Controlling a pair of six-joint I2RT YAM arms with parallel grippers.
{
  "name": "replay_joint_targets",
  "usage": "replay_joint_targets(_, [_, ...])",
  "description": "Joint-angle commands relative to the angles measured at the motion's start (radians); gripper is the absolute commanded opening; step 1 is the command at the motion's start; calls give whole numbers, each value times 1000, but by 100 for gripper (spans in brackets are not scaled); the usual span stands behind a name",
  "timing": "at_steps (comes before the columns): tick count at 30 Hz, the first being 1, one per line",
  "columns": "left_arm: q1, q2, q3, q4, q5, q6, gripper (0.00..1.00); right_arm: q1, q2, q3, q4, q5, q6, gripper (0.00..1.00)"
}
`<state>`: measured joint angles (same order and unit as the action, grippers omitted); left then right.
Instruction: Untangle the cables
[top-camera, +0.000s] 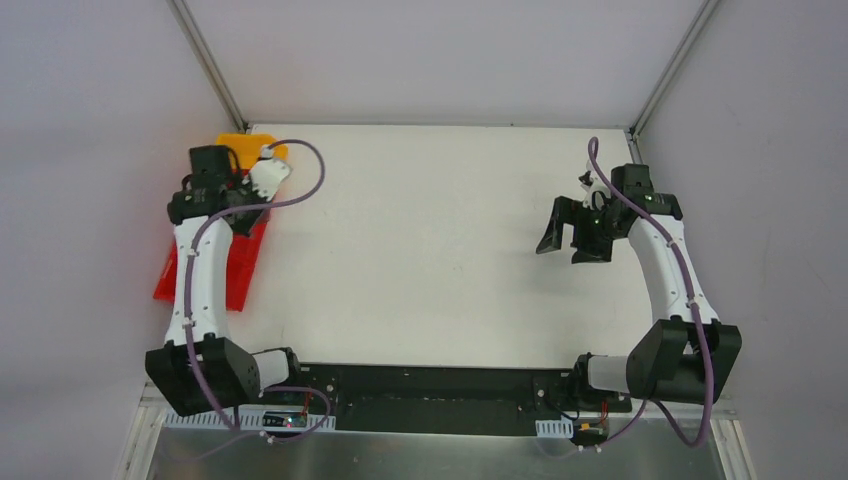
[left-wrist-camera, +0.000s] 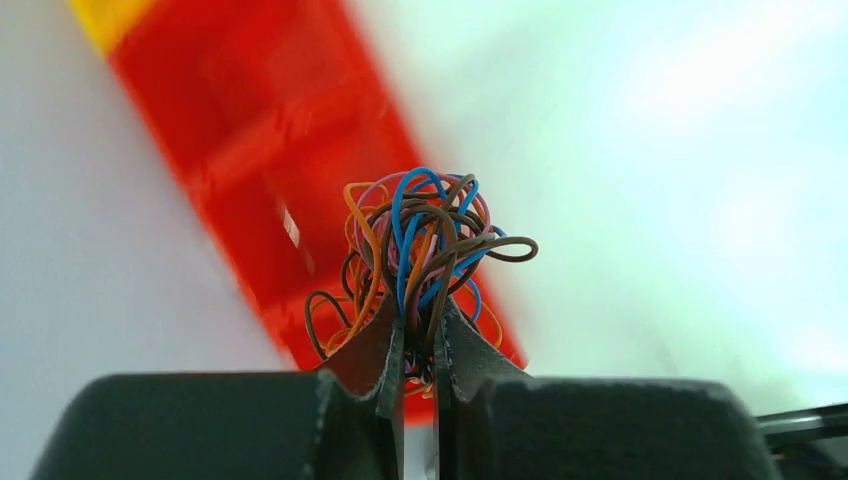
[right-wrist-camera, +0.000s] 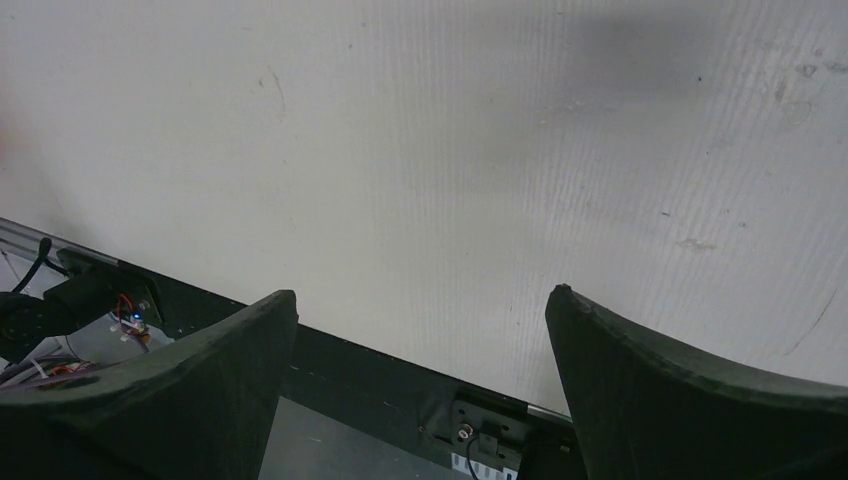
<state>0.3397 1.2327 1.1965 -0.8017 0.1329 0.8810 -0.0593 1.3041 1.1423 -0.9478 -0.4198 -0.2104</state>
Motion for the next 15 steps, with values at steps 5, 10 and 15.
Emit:
replay_joint_targets(5, [-664, 175, 362, -251, 151, -526, 0, -2, 37, 111, -80, -81, -68, 100])
replay_joint_targets(10, [-768, 273, 332, -62, 431, -779, 63, 5, 65, 114, -86, -107, -81, 100])
replay_joint_targets(15, [-745, 350, 247, -21, 419, -795, 85, 52, 109, 106, -81, -116, -93, 99])
